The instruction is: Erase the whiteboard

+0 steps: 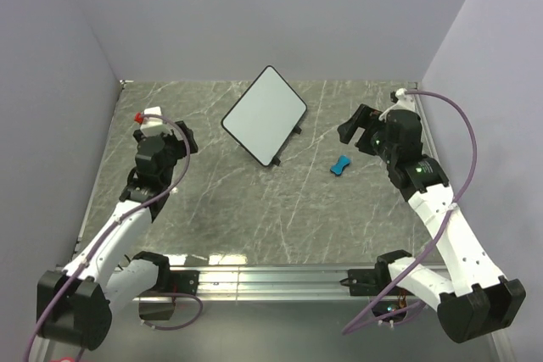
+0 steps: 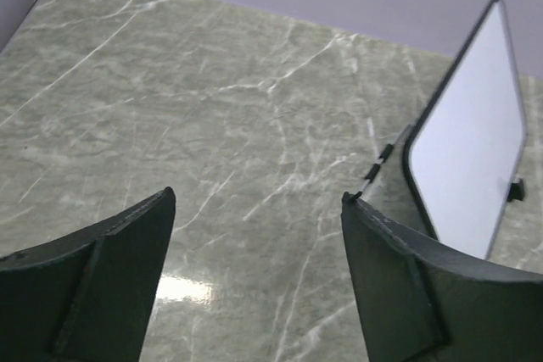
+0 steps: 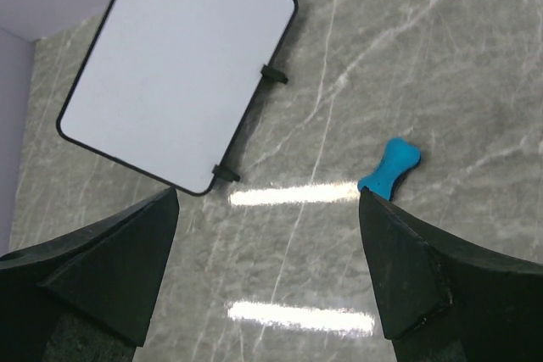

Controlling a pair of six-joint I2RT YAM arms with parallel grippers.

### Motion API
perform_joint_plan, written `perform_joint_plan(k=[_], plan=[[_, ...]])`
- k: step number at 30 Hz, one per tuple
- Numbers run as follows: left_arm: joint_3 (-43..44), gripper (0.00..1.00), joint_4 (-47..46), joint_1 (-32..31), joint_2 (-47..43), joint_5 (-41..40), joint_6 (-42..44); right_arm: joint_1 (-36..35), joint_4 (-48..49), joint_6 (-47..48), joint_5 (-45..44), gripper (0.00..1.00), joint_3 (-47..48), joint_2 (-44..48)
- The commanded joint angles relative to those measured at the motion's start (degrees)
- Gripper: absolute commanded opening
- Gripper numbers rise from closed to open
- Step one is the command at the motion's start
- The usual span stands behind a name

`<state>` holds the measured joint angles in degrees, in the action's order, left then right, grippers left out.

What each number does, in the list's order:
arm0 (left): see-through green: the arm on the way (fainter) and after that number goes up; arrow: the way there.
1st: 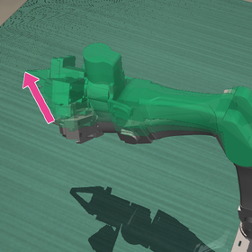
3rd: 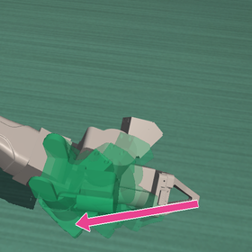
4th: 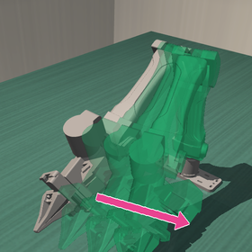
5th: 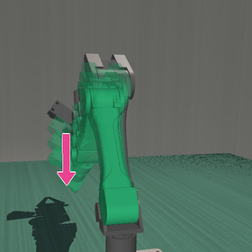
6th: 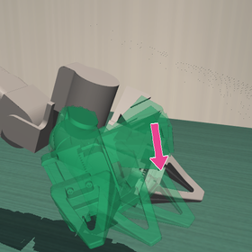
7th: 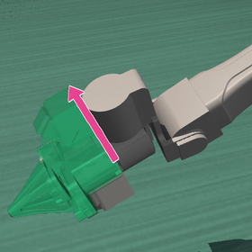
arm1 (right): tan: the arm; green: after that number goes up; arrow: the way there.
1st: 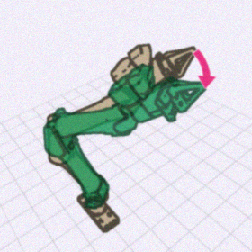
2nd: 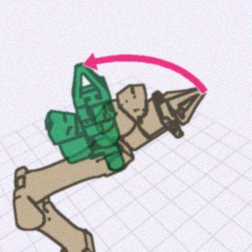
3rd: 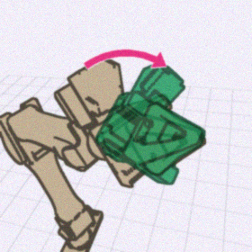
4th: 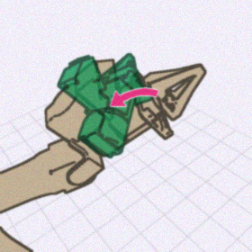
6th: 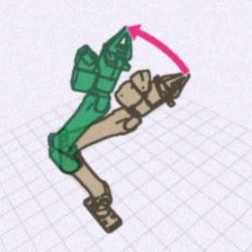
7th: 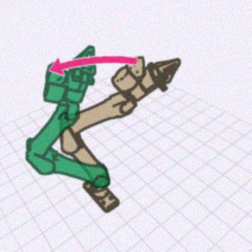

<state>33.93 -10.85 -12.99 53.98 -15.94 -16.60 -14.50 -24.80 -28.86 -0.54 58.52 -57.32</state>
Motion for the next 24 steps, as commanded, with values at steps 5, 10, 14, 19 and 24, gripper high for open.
perform_joint_plan(k=[5,10,14,19,24], plan=[[4.48,0.92,-3.64,-0.01,4.73,-0.14,-1.42,-1.75,10.47,3.99,-2.44,0.93,-2.97,0.9],[2.2,0.93,-7.86,-0.01,4.39,1.44,0.77,-2.37,12.67,4.96,-3.85,0.93,-5.17,1.94],[0.26,0.93,-10.24,-0.01,5.43,-1.54,0.96,-2.46,13.02,5.39,-5.44,0.94,-6.23,3.0],[-0.62,0.93,-13.66,0.42,8.51,-3.92,-0.54,-2.37,10.21,5.4,-7.73,0.93,-3.59,1.25],[-0.27,0.93,-14.72,1.48,11.32,-5.5,-0.45,-2.46,10.12,7.33,-7.9,0.89,-1.58,-0.07]])
